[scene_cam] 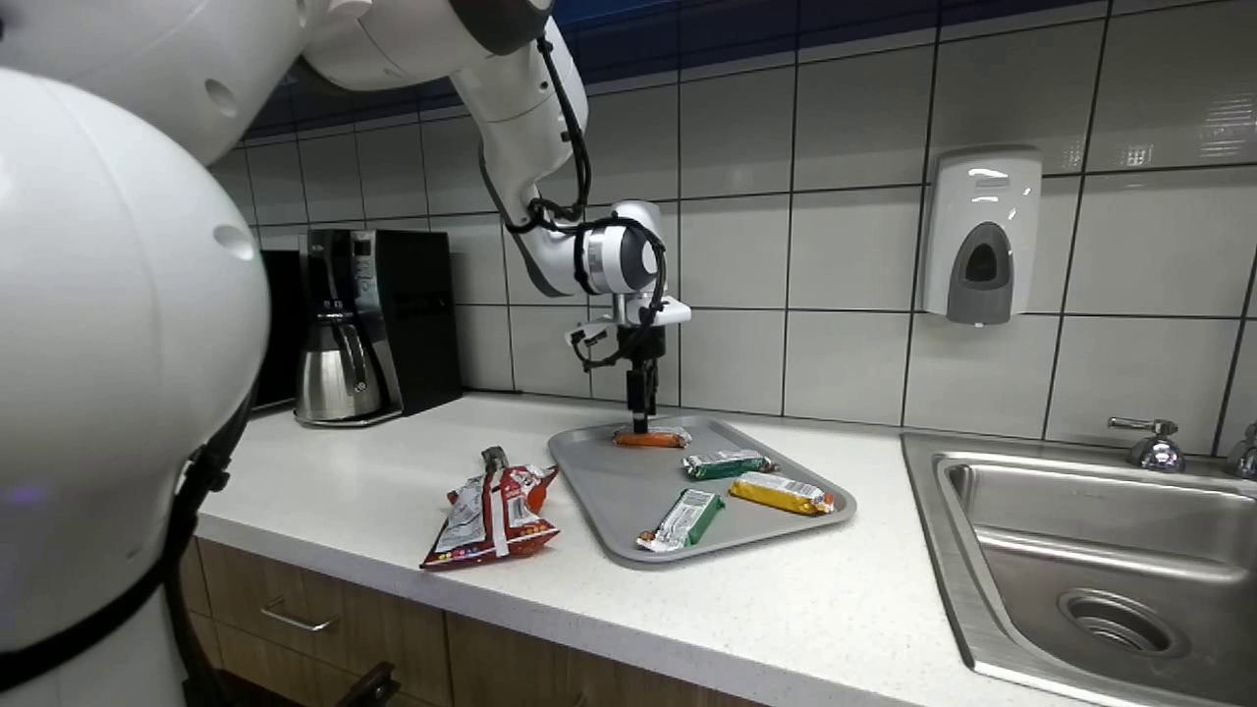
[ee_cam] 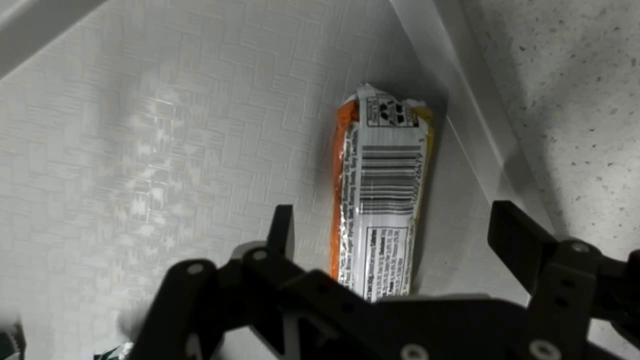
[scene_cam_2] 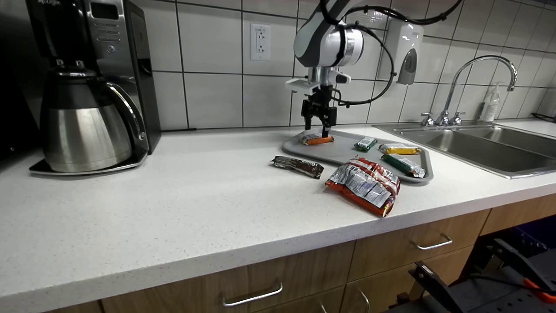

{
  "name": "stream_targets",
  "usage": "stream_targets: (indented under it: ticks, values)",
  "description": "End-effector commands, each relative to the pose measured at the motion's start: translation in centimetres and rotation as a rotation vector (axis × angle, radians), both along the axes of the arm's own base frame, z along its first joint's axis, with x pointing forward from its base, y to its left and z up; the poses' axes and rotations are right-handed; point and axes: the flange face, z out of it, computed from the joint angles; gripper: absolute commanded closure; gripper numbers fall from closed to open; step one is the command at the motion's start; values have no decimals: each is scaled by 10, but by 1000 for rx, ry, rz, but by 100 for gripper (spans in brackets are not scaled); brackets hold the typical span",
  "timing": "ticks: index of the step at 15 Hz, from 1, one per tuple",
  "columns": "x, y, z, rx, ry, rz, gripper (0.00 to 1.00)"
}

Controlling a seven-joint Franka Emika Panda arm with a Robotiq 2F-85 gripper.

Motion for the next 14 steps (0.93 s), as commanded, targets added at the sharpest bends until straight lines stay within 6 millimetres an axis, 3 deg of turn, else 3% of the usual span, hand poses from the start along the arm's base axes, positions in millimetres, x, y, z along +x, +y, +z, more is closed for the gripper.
stream_targets:
  ticks: [1, 14]
  values:
    - [-1, 3, 7, -3, -18, 26, 0]
    - [-17, 26, 36, 31, -41, 299, 0]
